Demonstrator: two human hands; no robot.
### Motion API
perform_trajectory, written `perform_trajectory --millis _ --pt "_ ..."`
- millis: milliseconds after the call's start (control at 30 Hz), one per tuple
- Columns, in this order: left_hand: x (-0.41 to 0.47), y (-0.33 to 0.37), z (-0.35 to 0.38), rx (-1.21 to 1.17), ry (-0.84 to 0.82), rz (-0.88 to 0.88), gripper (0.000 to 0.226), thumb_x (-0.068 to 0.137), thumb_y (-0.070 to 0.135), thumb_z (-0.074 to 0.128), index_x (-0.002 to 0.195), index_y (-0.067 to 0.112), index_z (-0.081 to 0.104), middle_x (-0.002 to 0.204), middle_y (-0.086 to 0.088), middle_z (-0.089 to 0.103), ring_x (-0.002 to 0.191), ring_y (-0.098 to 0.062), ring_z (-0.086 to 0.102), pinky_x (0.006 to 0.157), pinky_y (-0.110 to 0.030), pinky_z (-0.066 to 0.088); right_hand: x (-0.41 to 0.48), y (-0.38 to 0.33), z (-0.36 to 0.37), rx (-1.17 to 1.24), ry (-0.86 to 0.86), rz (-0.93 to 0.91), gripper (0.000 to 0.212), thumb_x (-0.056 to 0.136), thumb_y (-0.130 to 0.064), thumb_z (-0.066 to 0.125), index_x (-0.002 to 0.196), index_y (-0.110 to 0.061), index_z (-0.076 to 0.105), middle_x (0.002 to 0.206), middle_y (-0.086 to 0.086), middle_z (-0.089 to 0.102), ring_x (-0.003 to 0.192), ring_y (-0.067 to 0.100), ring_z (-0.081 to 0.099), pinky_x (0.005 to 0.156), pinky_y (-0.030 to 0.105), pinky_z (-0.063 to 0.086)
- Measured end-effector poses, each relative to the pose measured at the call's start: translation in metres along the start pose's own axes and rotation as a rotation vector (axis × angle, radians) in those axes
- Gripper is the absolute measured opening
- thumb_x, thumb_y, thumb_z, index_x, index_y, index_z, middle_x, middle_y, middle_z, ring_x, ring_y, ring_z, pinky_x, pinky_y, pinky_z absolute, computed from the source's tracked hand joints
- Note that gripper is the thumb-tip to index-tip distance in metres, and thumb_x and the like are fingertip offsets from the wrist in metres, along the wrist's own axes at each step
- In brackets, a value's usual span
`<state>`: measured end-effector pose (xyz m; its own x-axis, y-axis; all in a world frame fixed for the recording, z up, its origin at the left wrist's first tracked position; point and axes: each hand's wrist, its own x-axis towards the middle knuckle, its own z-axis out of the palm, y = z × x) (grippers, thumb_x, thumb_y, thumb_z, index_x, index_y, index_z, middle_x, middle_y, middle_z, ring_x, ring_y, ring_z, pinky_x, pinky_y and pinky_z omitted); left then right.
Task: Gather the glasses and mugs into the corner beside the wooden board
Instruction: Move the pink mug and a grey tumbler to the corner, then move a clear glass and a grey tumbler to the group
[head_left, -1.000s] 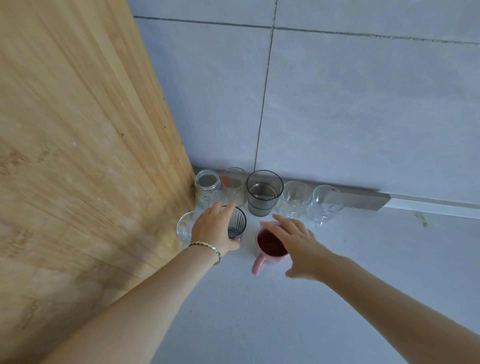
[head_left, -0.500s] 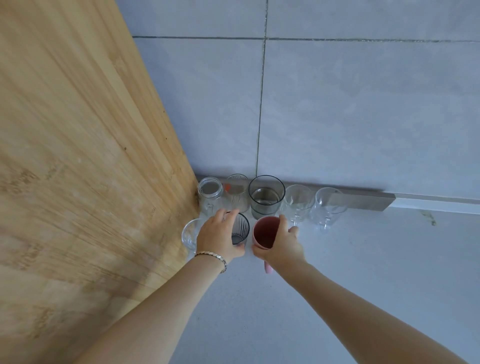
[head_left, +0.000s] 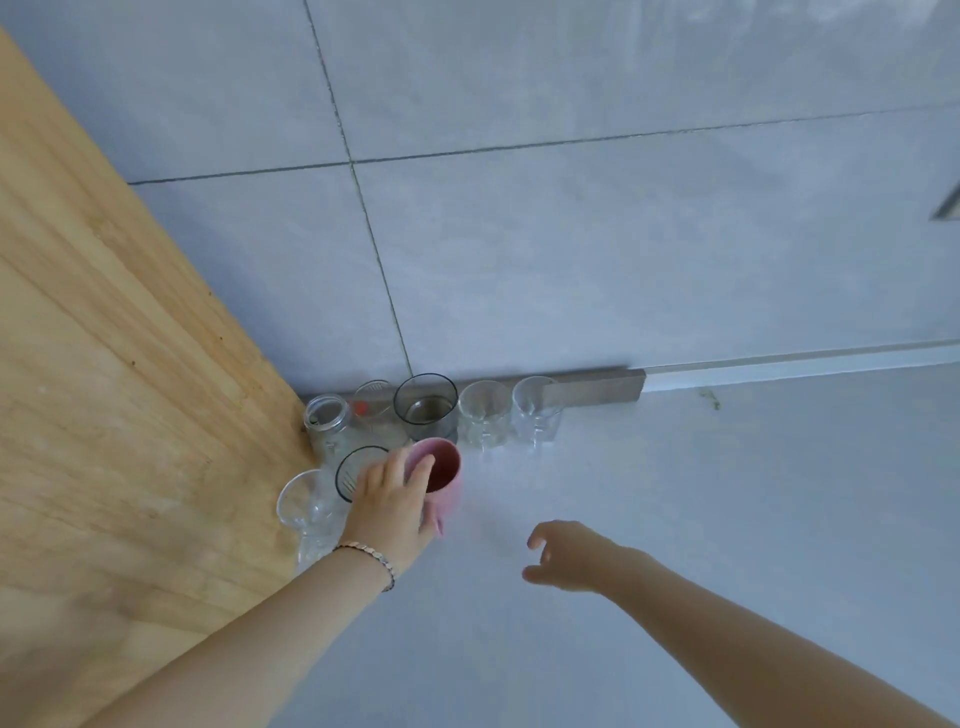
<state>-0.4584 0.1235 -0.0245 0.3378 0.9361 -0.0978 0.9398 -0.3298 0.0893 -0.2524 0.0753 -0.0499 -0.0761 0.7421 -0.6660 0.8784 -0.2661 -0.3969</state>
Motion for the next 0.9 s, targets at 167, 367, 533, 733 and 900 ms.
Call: perform_trajectory --millis 167,367,533,733,900 --pt "0.001 0.105 -0.012 -0.005 -0.279 0.222 0.024 0.089 0.024 0.045 0.108 0.018 0.059 0.116 0.0 0.061 0.108 -0.022 0.058 0.088 -0.032 0.047 -0.061 0.093 -0.022 -0.043 0.036 0.115 0.046 0.09 -0.037 0.052 0.134 -0.021 0.046 0.136 -0.001 0.051 0.127 0.016 0.046 0.103 0.033 0.039" --pt "0.004 0.273 -0.006 -0.006 -0.407 0.329 0.029 0.089 0.029 0.046 0.115 0.02 0.056 0.124 0.002 0.058 0.113 -0.02 0.055 0.092 -0.028 0.043 -0.165 0.235 -0.043 0.042 0.152 0.287 0.045 0.091 -0.038 0.052 0.132 -0.022 0.047 0.13 -0.002 0.057 0.121 0.015 0.051 0.098 0.03 0.04" --pt "-0.023 0.455 0.008 -0.023 -0.447 0.458 0.027 0.087 0.03 0.048 0.11 0.022 0.06 0.119 0.002 0.061 0.11 -0.019 0.058 0.091 -0.028 0.045 -0.288 0.383 -0.048 0.125 0.292 0.448 0.042 0.091 -0.036 0.051 0.131 -0.021 0.048 0.131 0.0 0.055 0.119 0.018 0.053 0.098 0.031 0.042" --pt "-0.059 0.637 0.013 -0.03 -0.419 0.58 0.018 0.086 0.025 0.048 0.098 0.023 0.061 0.115 0.001 0.063 0.107 -0.02 0.06 0.092 -0.03 0.048 -0.42 0.524 -0.046 0.141 0.378 0.628 0.041 0.094 -0.03 0.047 0.133 -0.019 0.045 0.14 0.001 0.045 0.127 0.022 0.046 0.097 0.029 0.04" --pt "-0.069 0.74 0.016 -0.058 -0.413 0.617 0.023 0.086 0.026 0.047 0.104 0.021 0.061 0.115 0.001 0.063 0.106 -0.021 0.06 0.089 -0.029 0.047 -0.478 0.615 -0.052 0.195 0.448 0.73 0.038 0.092 -0.031 0.049 0.129 -0.02 0.049 0.136 0.004 0.047 0.122 0.024 0.05 0.095 0.031 0.042"
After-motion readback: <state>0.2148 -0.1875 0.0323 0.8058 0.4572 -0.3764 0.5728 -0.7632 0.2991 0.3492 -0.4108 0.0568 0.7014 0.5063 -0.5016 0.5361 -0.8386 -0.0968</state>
